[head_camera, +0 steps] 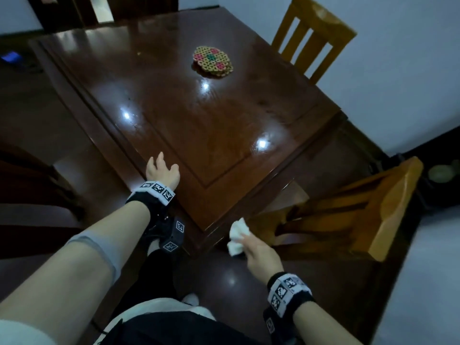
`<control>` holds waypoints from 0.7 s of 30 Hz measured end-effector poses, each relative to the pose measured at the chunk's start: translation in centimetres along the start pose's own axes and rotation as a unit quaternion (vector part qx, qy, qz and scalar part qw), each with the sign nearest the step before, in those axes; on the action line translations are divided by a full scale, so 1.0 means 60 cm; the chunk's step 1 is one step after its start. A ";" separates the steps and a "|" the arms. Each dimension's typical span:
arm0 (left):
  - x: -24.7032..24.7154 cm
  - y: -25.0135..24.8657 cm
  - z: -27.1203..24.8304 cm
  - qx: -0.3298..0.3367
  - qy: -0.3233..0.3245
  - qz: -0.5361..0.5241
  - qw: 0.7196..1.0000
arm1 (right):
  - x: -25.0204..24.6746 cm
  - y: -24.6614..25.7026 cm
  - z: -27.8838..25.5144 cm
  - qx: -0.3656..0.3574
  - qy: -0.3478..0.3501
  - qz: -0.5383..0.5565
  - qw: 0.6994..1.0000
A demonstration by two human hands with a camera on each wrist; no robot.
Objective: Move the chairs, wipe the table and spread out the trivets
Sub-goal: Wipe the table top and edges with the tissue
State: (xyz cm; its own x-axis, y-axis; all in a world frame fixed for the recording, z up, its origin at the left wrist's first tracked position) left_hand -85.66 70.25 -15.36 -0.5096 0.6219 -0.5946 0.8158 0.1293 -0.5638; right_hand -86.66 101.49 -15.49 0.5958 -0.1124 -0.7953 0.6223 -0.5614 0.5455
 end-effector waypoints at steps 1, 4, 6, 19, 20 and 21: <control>0.001 -0.003 0.004 0.007 0.002 0.006 1.000 | -0.017 -0.011 0.006 0.022 -0.033 0.014 0.999; -0.008 -0.012 0.021 0.013 -0.009 0.011 1.000 | -0.069 -0.048 0.045 0.096 -0.119 0.038 0.988; -0.019 -0.021 0.043 0.017 -0.023 0.035 0.999 | -0.107 -0.075 0.082 0.143 -0.172 0.052 0.973; -0.067 -0.028 0.181 -0.029 -0.056 0.081 0.995 | -0.206 -0.157 0.386 0.152 0.006 -0.068 0.986; -0.066 -0.030 0.185 -0.028 -0.058 0.082 0.995 | -0.198 -0.153 0.401 0.146 0.037 -0.110 0.982; -0.063 -0.031 0.187 -0.029 -0.059 0.084 0.994 | -0.194 -0.146 0.413 0.137 0.048 -0.133 0.980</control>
State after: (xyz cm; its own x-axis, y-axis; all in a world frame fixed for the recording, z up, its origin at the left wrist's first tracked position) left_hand -88.33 59.00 -18.47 -0.3897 0.5444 -0.7428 0.9049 0.0765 -0.4187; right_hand -111.63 87.41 -17.58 0.4848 0.1375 -0.8637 0.6092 -0.7617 0.2207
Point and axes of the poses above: each hand's wrist, its own z-axis towards the middle knuckle, its own x-axis out of the palm, y = z × x, the point moved 2 cm from there along z, towards the middle knuckle, and after that the axes turned 15 degrees about -x, right-handed, at the moved point
